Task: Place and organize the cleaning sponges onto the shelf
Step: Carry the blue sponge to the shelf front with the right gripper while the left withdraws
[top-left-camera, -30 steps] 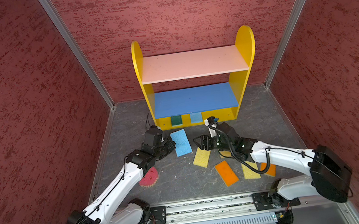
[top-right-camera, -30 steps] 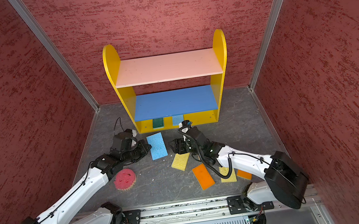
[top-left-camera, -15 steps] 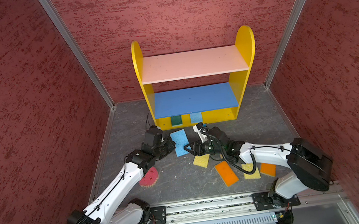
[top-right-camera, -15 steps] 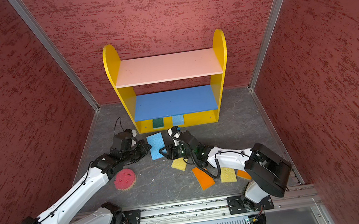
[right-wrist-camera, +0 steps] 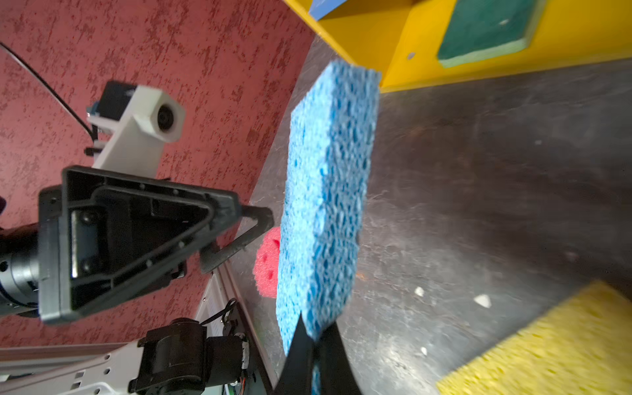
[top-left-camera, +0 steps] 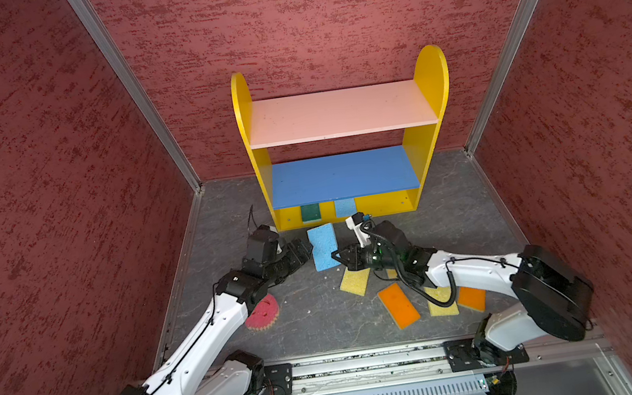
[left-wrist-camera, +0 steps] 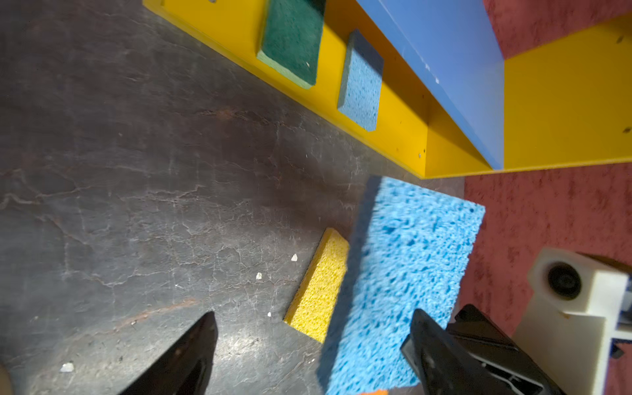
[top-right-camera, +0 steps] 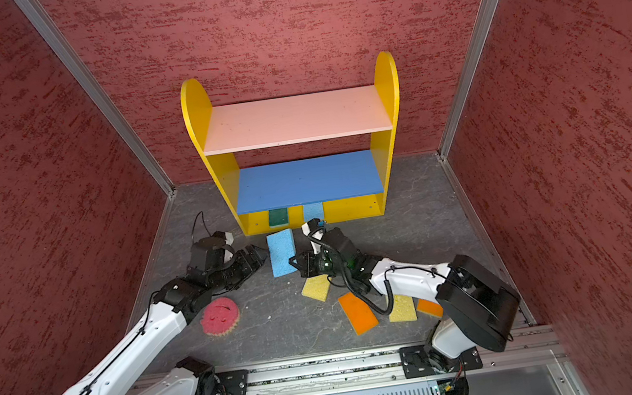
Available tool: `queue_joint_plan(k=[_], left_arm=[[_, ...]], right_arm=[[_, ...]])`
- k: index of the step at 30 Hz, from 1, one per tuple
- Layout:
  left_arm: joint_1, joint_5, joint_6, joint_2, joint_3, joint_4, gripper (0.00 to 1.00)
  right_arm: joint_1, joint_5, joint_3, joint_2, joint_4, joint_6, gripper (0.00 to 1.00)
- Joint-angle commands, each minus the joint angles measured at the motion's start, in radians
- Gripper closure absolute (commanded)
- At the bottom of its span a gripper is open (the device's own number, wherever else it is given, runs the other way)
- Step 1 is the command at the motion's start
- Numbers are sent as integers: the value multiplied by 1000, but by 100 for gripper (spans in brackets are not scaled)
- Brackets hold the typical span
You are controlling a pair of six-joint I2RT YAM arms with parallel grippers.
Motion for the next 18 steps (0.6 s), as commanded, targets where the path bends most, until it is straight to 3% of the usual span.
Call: queue_joint_plan(k=[1, 8, 18], left_arm=[[48, 31, 20, -52, -17, -19, 5], [109, 53, 41, -128, -40, -60, 4], [133, 60, 37, -146, -65, -74, 3]], right_arm=[[-72, 115, -16, -65, -171, -92, 100], [-237, 236, 4, -66, -403, -263, 100], [-365, 235, 80, 128, -340, -346, 100]])
